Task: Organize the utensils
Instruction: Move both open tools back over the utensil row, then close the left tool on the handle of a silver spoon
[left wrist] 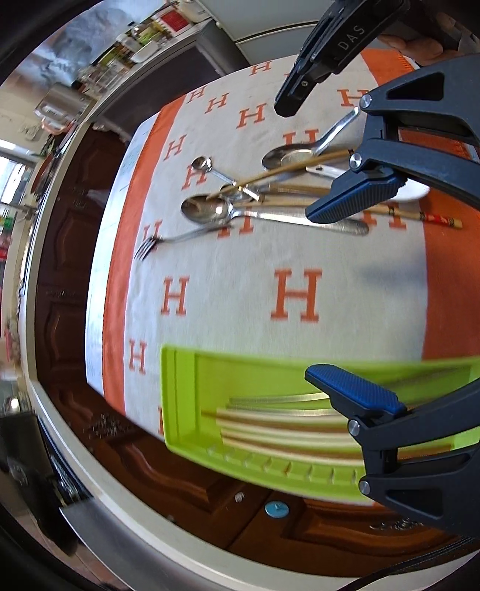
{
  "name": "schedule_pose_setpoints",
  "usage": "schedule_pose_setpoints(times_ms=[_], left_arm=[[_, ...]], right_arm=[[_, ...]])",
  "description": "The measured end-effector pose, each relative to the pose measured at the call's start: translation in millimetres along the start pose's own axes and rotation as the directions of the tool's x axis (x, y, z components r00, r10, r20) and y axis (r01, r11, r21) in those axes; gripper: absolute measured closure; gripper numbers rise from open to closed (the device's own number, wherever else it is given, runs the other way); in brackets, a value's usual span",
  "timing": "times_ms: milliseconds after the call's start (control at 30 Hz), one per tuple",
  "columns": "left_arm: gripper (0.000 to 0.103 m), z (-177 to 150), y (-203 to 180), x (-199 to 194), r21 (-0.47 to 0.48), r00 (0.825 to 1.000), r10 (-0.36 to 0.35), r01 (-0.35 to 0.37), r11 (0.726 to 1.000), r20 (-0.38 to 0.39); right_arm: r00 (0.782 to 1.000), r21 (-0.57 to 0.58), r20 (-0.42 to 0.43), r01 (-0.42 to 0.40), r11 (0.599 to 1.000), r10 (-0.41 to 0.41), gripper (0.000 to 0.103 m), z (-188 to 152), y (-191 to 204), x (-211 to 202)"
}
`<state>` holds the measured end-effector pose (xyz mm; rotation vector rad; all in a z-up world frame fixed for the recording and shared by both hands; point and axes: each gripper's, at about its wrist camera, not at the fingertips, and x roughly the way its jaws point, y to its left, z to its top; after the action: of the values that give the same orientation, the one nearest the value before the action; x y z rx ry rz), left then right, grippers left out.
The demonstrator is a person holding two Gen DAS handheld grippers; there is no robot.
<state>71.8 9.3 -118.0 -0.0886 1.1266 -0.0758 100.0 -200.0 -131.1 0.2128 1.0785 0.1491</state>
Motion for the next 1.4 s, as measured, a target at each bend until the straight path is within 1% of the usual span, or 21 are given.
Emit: schedule_pose_setpoints(times_ms=[133, 200, 233, 300, 333, 400, 500, 600, 667, 733, 900, 933, 1000, 1033, 1133, 1167, 1233, 1400], left_arm=[[0.028, 5, -20, 15, 0.037, 0.999, -0.032, 0.033, 0.999, -0.021], [0.038, 9, -30, 25, 0.055, 0.998, -0.057, 0.059, 0.997, -0.04], [0.04, 10, -33, 29, 0.058, 0.996, -0.071, 0.074, 0.996, -0.047], [0.052, 14, -39, 42, 0.054, 0.991, -0.109, 0.114, 0.992, -0.074], [0.055, 17, -41, 49, 0.047, 0.988, -0.131, 0.135, 0.99, -0.087], [0.063, 23, -43, 64, 0.027, 0.979, -0.171, 0.175, 0.984, -0.113], [0.07, 30, -45, 78, 0.014, 0.971, -0.201, 0.205, 0.979, -0.131], [0.075, 34, -46, 91, -0.002, 0.962, -0.221, 0.223, 0.975, -0.158], [0.075, 36, -47, 96, -0.007, 0.958, -0.232, 0.235, 0.972, -0.169], [0.076, 36, -48, 103, -0.003, 0.955, -0.233, 0.237, 0.972, -0.182], [0.078, 39, -57, 106, 0.049, 0.964, -0.217, 0.227, 0.973, -0.151], [0.079, 40, -61, 107, 0.067, 0.968, -0.206, 0.218, 0.974, -0.145], [0.089, 40, -69, 109, 0.108, 0.974, -0.18, 0.196, 0.975, -0.141], [0.091, 41, -71, 109, 0.115, 0.973, -0.18, 0.197, 0.974, -0.142], [0.095, 44, -71, 110, 0.087, 0.967, -0.201, 0.216, 0.972, -0.154], [0.098, 44, -69, 108, 0.075, 0.966, -0.21, 0.223, 0.972, -0.152], [0.099, 43, -66, 108, 0.053, 0.963, -0.221, 0.231, 0.971, -0.156], [0.099, 38, -72, 102, 0.098, 0.974, -0.178, 0.192, 0.976, -0.137]], right_arm=[[1.0, 0.026, -0.014, -0.003, 1.0, 0.003, 0.088, -3, -21, 6], [1.0, 0.039, -0.018, -0.005, 0.999, 0.006, 0.088, -4, -30, 9], [1.0, 0.043, -0.018, -0.006, 0.999, 0.007, 0.088, -4, -33, 10], [1.0, 0.05, -0.019, -0.008, 0.999, 0.009, 0.088, -5, -40, 11], [1.0, 0.053, -0.019, -0.01, 0.999, 0.011, 0.088, -5, -43, 12], [1.0, 0.059, -0.021, -0.013, 0.998, 0.014, 0.088, -5, -48, 15], [1.0, 0.072, -0.025, -0.015, 0.997, 0.017, 0.088, -6, -57, 18], [0.999, 0.082, -0.029, -0.015, 0.997, 0.018, 0.088, -6, -64, 22], [0.999, 0.087, -0.032, -0.016, 0.996, 0.019, 0.088, -6, -67, 25], [0.999, 0.09, -0.037, -0.018, 0.996, 0.021, 0.088, -5, -68, 28], [0.999, 0.089, -0.036, -0.03, 0.996, 0.033, 0.088, -5, -68, 31], [0.999, 0.089, -0.034, -0.032, 0.996, 0.035, 0.088, -5, -67, 32], [0.999, 0.088, -0.031, -0.035, 0.996, 0.038, 0.088, -5, -67, 32], [0.999, 0.089, -0.03, -0.036, 0.995, 0.039, 0.088, -5, -67, 32], [0.999, 0.097, -0.029, -0.035, 0.995, 0.038, 0.088, -6, -69, 32], [0.999, 0.099, -0.029, -0.034, 0.994, 0.037, 0.088, -6, -70, 32], [0.999, 0.104, -0.027, -0.034, 0.994, 0.037, 0.088, -7, -72, 31], [0.999, 0.11, -0.026, -0.044, 0.993, 0.047, 0.088, -8, -73, 31]])
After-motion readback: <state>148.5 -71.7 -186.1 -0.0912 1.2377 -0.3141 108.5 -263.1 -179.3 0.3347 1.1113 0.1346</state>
